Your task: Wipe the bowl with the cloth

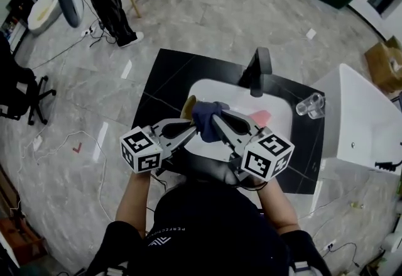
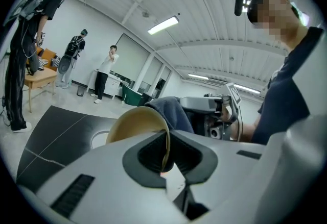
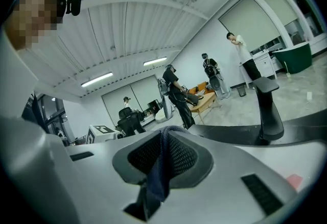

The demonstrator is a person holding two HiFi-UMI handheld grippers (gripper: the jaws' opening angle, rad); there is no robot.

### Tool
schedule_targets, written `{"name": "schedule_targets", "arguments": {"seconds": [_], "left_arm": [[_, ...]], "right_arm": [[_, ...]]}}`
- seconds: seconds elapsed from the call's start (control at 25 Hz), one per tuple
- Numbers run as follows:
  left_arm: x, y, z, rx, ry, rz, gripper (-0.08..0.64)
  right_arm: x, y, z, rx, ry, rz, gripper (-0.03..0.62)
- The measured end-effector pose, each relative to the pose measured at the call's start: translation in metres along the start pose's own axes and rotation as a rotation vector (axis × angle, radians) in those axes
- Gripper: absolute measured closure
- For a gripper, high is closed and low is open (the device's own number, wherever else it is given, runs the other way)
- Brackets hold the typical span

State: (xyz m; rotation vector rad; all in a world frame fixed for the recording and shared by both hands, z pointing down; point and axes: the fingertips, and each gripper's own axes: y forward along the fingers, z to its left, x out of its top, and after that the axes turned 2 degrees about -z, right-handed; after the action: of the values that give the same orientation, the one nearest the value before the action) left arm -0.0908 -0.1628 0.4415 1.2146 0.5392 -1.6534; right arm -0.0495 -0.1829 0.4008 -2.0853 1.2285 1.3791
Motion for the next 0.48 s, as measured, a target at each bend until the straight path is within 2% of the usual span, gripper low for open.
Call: {"name": "schedule_targets", "arguments": {"seconds": [0.16,0.48], "left_arm": [[0.001,-0.007,-0.018,-0.068,0.028,0.021,0.541],[0.005,-0.021,-0.036,-0.136,0.042,0.002,0.541]], "right_arm": [[0.001,0.004,0.002,-0.001,-0.032,-0.003,0.532],[0.003,0.007,0.007,-0.013,-0.094,-0.01,0.532]]}}
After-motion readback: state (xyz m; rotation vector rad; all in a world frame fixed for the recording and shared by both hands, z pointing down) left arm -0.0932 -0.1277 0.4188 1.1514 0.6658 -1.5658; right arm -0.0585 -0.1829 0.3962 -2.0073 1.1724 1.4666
